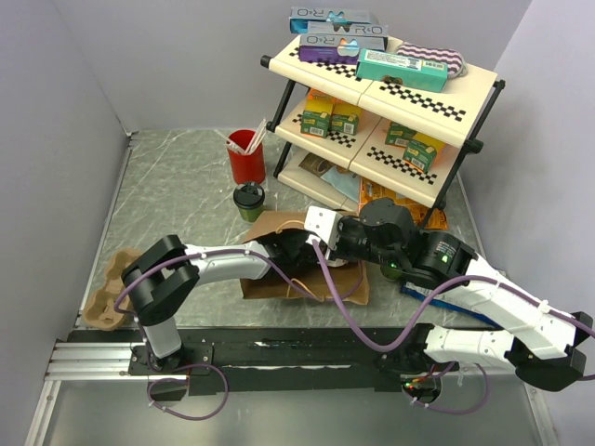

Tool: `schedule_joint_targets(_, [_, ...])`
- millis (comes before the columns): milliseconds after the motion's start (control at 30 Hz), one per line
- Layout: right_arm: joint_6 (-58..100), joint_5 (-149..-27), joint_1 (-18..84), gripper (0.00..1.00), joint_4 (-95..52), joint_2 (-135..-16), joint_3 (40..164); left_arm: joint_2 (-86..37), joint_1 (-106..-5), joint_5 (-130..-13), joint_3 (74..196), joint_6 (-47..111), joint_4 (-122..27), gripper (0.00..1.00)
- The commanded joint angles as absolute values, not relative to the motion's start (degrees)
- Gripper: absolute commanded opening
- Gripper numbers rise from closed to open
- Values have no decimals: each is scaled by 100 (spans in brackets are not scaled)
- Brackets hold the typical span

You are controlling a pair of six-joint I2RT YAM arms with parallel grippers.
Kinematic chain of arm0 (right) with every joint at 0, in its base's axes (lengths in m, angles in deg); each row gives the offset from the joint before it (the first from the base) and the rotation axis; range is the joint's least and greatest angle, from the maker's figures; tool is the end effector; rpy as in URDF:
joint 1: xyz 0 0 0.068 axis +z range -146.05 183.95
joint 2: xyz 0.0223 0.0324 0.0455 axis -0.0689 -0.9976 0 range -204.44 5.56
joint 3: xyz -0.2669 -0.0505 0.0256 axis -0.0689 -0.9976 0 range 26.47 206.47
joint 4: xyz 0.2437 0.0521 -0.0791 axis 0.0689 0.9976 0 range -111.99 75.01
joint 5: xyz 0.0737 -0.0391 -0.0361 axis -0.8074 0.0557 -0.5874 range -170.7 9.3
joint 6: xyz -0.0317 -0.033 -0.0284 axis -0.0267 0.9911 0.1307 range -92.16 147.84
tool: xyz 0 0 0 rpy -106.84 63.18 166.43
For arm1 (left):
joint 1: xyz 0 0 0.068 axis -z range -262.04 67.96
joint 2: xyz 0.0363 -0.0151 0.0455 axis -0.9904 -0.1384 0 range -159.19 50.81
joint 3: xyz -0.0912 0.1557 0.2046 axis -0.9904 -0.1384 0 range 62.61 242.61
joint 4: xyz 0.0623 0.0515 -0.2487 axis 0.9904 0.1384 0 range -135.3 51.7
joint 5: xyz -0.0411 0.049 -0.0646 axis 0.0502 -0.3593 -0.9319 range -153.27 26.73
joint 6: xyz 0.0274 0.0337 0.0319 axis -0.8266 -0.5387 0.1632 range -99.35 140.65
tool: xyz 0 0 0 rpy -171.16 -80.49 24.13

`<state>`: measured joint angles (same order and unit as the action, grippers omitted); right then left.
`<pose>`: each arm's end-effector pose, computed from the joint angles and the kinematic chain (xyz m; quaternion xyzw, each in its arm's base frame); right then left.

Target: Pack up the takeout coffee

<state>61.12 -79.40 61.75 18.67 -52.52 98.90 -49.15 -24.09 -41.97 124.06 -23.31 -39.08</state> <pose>0.1079 0.1697 0.4079 -0.6021 0.5993 0.1026 0.5175 0.2077 -0.3075 0.1925 0.6597 0.6266 0.1232 0.3962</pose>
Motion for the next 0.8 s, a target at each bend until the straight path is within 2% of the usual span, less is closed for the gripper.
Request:
schedule_joint_targets(0, [5939, -8316, 6170, 0, 2081, -5166, 10171, -5044, -2465, -4051, 12528, -2373, -4108, 30])
schedule_joint_targets(233, [5887, -8290, 6108, 0, 2020, -5183, 10136, -5035, -2483, -3990, 12563, -2277, -4047, 40])
schedule_joint_targets(267, [5869, -8281, 6099, 0, 2020, -5201, 10136, -5018, -2491, -3998, 12580, -2242, -4021, 44])
schedule_joint_targets(400, [5843, -8281, 6055, 0, 2028, -5210, 10153, -5000, -2500, -3998, 12651, -2110, -3933, 50])
schedule_joint_targets(500, [5843, -8264, 6055, 0, 1985, -5218, 10136, -5000, -2492, -3989, 12703, -2057, -3906, 62])
schedule_joint_targets(600, [5825, -8255, 6037, 0, 1984, -5210, 10127, -5000, -2500, -3989, 12765, -1996, -3845, 67])
schedule_joint_targets(667, [5825, -8255, 6029, 0, 1976, -5227, 10127, -4991, -2500, -4007, 12783, -1969, -3792, 78])
schedule_joint_targets(767, [5834, -8246, 6029, 0, 1958, -5236, 10127, -4956, -2500, -4051, 12800, -1934, -3739, 80])
